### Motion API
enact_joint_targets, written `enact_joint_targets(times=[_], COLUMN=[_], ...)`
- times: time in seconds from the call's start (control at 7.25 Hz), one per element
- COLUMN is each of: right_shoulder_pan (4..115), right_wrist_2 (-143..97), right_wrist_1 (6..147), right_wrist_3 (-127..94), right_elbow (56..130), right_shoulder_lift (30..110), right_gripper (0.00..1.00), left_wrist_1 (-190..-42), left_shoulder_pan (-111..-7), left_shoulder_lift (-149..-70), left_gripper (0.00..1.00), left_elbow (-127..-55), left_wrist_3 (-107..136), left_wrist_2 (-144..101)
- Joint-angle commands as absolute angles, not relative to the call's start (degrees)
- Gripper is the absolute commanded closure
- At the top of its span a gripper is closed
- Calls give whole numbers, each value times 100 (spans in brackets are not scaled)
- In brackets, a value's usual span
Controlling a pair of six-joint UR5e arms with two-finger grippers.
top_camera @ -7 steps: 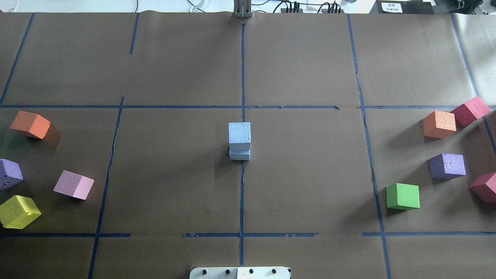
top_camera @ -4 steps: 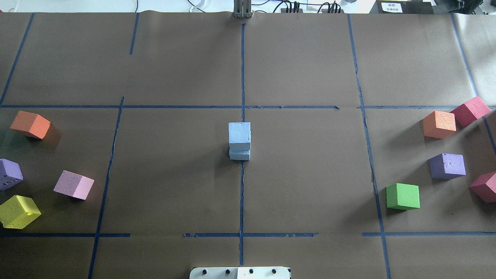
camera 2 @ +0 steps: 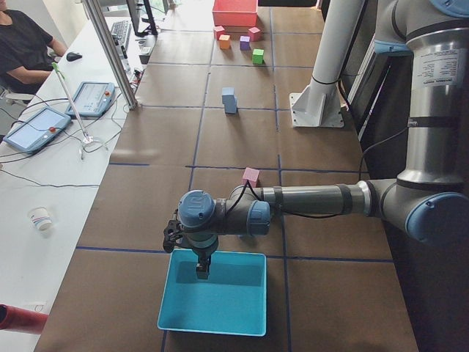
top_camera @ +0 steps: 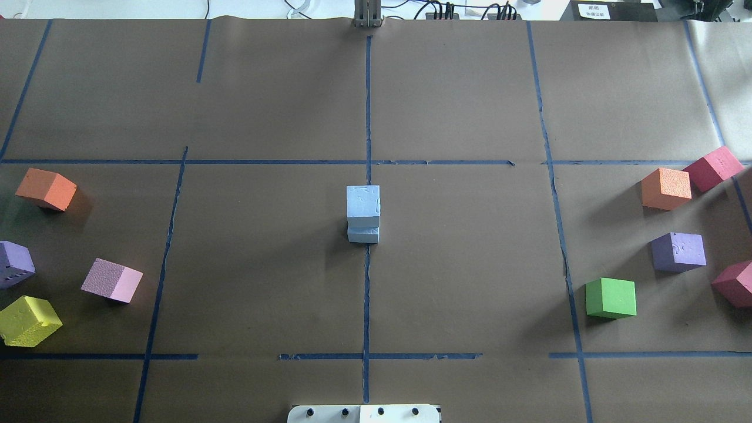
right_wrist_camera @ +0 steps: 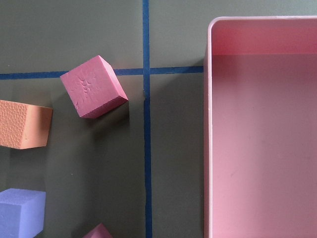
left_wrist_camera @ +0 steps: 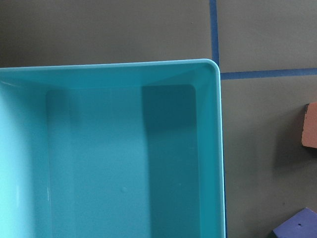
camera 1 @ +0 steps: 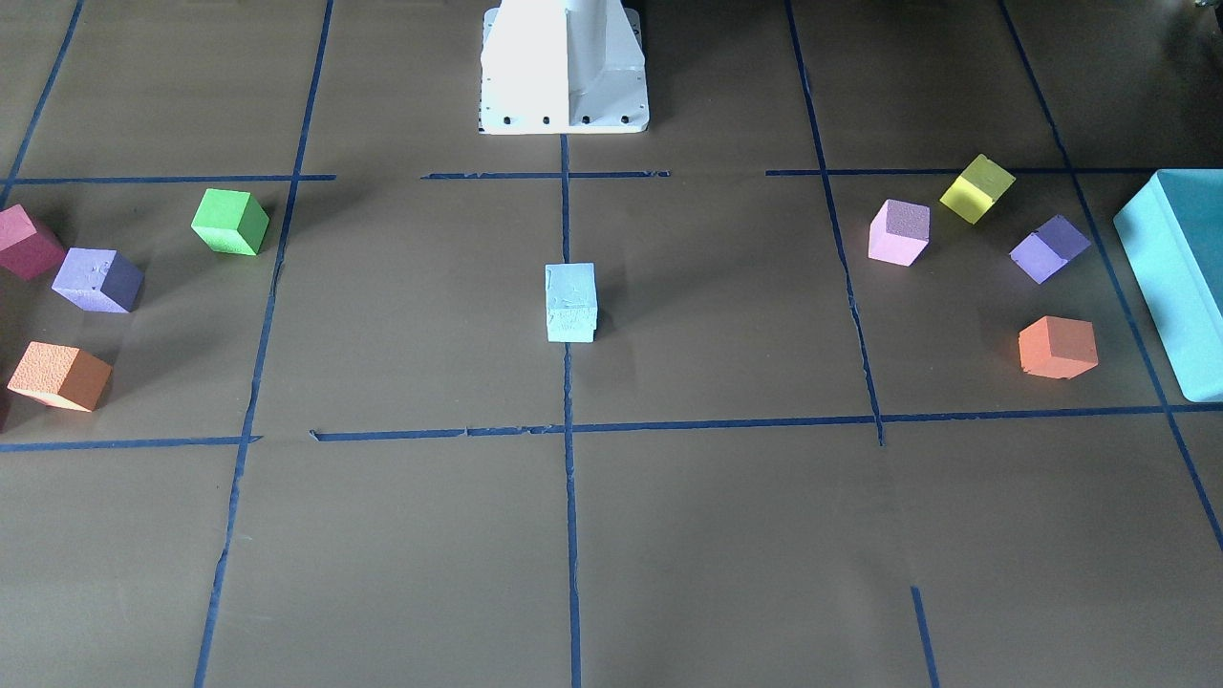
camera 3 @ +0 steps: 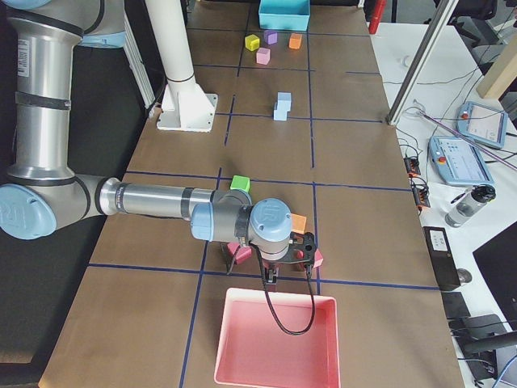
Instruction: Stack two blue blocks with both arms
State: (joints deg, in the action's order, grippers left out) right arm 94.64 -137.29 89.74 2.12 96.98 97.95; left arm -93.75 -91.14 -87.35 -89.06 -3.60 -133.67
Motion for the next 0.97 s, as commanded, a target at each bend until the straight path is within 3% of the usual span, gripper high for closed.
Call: enact_joint_targets(times=[0.0, 0.83], right_shoulder_pan=[9466, 9466], right_wrist_2=[-13729, -13729], right_wrist_1=[8974, 8974], right_wrist_3=[211, 211], right_elbow=[9694, 9747], right_shoulder_lift=[9800, 9791], right_gripper=[0, 0], left_wrist_1=[-9378, -9387], left_shoulder_pan=[-9114, -9114], left_shoulder_lift=[-8745, -8736], left_gripper=[0, 0], left_elbow=[-8895, -8895], left_wrist_3=[-360, -360], left_wrist_2=[-13359, -13359])
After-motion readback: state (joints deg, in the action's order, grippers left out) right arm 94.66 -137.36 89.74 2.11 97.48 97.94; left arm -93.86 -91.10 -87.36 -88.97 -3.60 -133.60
